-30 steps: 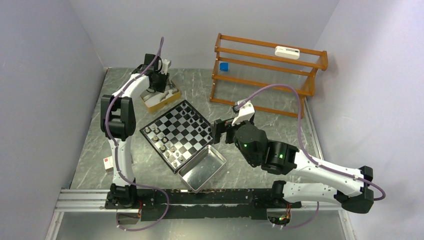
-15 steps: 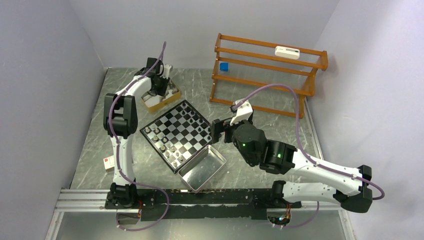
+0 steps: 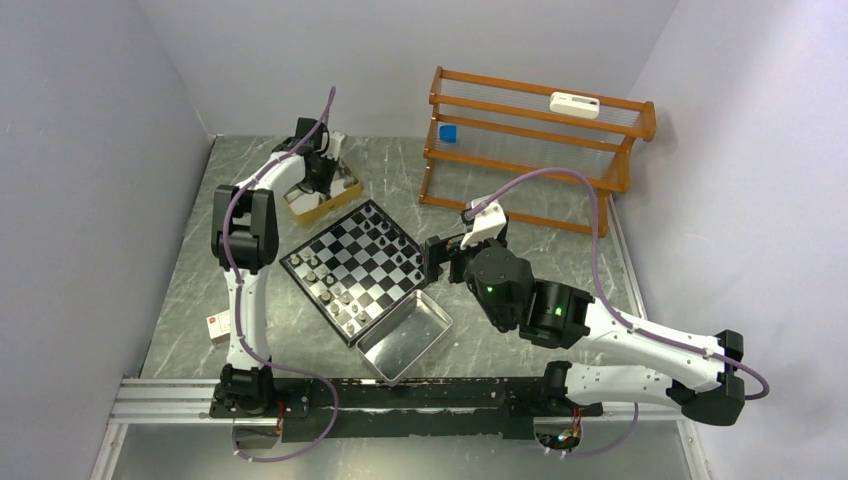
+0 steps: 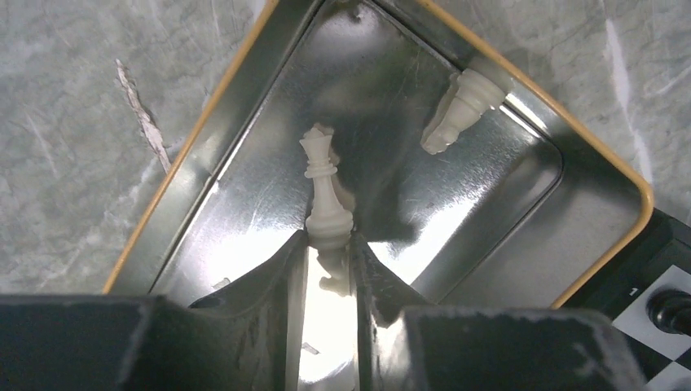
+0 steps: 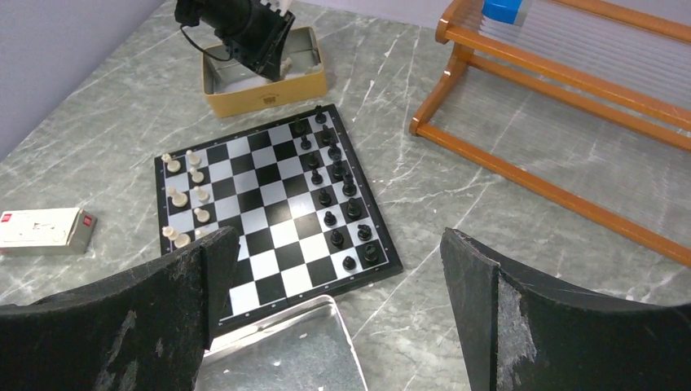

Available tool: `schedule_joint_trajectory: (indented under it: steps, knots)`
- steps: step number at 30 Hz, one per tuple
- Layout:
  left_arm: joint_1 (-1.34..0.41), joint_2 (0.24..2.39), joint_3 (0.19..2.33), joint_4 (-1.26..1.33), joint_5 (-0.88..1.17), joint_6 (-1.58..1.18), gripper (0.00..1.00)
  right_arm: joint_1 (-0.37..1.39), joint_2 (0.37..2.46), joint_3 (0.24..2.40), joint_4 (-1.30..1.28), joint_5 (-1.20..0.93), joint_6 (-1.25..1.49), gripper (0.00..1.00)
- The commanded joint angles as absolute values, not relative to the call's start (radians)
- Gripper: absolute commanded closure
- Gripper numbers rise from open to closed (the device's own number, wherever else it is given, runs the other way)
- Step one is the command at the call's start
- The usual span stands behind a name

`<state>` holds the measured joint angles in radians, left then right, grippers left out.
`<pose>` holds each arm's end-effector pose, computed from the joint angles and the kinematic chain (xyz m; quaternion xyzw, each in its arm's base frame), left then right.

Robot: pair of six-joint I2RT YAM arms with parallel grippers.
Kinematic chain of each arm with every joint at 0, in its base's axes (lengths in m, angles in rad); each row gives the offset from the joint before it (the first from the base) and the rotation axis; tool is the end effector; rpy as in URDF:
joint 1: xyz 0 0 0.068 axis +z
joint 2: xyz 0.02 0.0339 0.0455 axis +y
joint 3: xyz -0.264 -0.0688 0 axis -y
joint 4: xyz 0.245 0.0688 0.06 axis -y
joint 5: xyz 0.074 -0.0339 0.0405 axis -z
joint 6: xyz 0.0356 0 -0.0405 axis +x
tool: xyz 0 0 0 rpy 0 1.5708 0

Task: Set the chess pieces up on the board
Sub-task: Pick up the chess piece from the storage box.

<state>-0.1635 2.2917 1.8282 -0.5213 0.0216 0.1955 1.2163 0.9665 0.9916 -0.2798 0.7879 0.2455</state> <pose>0.4940 -0.0823 0.1646 0.1740 0.9414 -0.0057 0.2889 0.0963 0.1876 0.3719 -0.1332 0.7557 0.1509 0.6232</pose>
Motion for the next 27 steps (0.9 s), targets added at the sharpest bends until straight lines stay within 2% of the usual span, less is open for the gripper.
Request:
schedule_joint_trajectory:
  steps: [1,7,14,27]
  knots:
    - [-0.155,2.298,1.875,-0.520,0.002,0.214,0.76,1.213,0.956,0.997,-0.248,0.824,0.234,0.01]
    - [-0.143,2.264,1.875,-0.505,0.024,0.204,0.82,1.213,0.969,1.004,-0.245,0.818,0.230,0.01]
    - [-0.141,2.216,1.862,-0.495,0.032,0.205,0.95,1.213,0.964,0.993,-0.229,0.793,0.245,0.01]
    - [-0.141,2.099,1.842,-0.485,0.093,0.117,0.95,1.212,0.967,0.997,-0.193,0.716,0.310,0.01]
